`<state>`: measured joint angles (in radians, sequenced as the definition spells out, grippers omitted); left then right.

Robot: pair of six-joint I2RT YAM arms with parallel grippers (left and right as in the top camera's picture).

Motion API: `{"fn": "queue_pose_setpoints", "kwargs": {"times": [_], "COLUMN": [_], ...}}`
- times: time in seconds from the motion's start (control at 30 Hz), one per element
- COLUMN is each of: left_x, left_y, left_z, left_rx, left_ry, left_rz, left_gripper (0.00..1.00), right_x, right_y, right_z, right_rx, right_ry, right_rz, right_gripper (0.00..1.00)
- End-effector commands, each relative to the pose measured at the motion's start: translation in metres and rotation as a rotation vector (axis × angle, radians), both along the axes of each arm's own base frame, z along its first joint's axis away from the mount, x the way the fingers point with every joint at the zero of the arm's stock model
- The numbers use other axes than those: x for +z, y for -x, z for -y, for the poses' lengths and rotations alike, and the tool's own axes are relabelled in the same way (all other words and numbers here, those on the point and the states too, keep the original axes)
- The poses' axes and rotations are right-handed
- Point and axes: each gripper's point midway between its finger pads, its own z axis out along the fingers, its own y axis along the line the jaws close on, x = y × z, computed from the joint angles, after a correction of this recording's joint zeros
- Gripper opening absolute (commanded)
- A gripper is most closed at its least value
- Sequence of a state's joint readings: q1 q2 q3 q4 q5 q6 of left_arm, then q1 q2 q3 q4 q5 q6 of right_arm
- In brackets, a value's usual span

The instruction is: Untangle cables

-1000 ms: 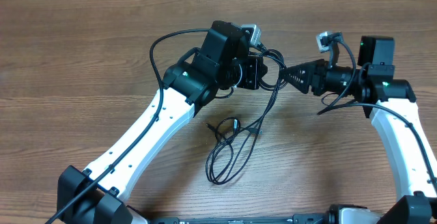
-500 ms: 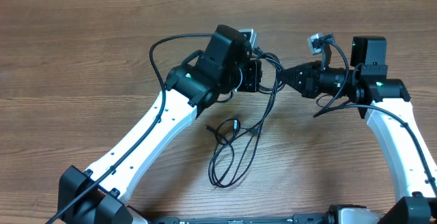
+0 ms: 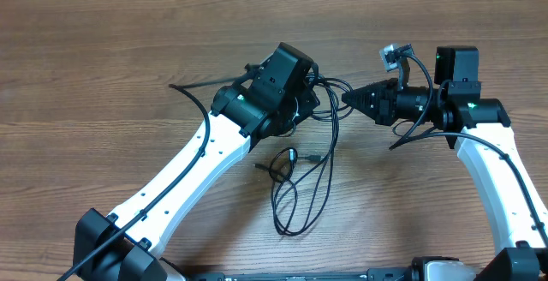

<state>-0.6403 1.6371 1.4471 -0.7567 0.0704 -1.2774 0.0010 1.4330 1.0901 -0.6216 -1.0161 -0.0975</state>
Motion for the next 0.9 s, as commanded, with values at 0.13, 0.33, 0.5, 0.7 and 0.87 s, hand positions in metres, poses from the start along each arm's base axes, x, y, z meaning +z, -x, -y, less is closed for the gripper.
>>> {"fn": "queue_pose_setpoints", "kwargs": {"times": [0.13,0.33,0.5,0.7,0.87], "left_x": [-0.006,-0.006,-0.001,0.009,0.011], "left_y": [-0.006,-0.005,-0.010,-0.016,-0.018], "left_z": [-0.021,-0.020,-0.014,-0.002,0.000], "left_rx": [0.290,0.308,0.147,-0.137,-0.424], "left_ry": [0.060,0.080,0.026,-0.058,-0.212], "left_rz": [-0.117,-0.131,-0.037,0.127,0.288], "left_gripper": [0.04,0.04,0.04,0.04,0.04], "right_x": [-0.015,-0.032,-0.048,-0.055,-0.050], "right_y": [-0.022,-0.036,-0.033,-0.022,-0.017], "right_z": [0.033,0.068,0.086,0.087,0.074], "right_rx": [-0.251,-0.519,-0.656,-0.639,-0.526], "right_ry": [0.137,0.182,0.235,0.266,0.248], "right_rz": [-0.102,-0.259,-0.357,-0.398,-0.351], "right_gripper": [0.04,0.04,0.04,0.06,0.44]}}
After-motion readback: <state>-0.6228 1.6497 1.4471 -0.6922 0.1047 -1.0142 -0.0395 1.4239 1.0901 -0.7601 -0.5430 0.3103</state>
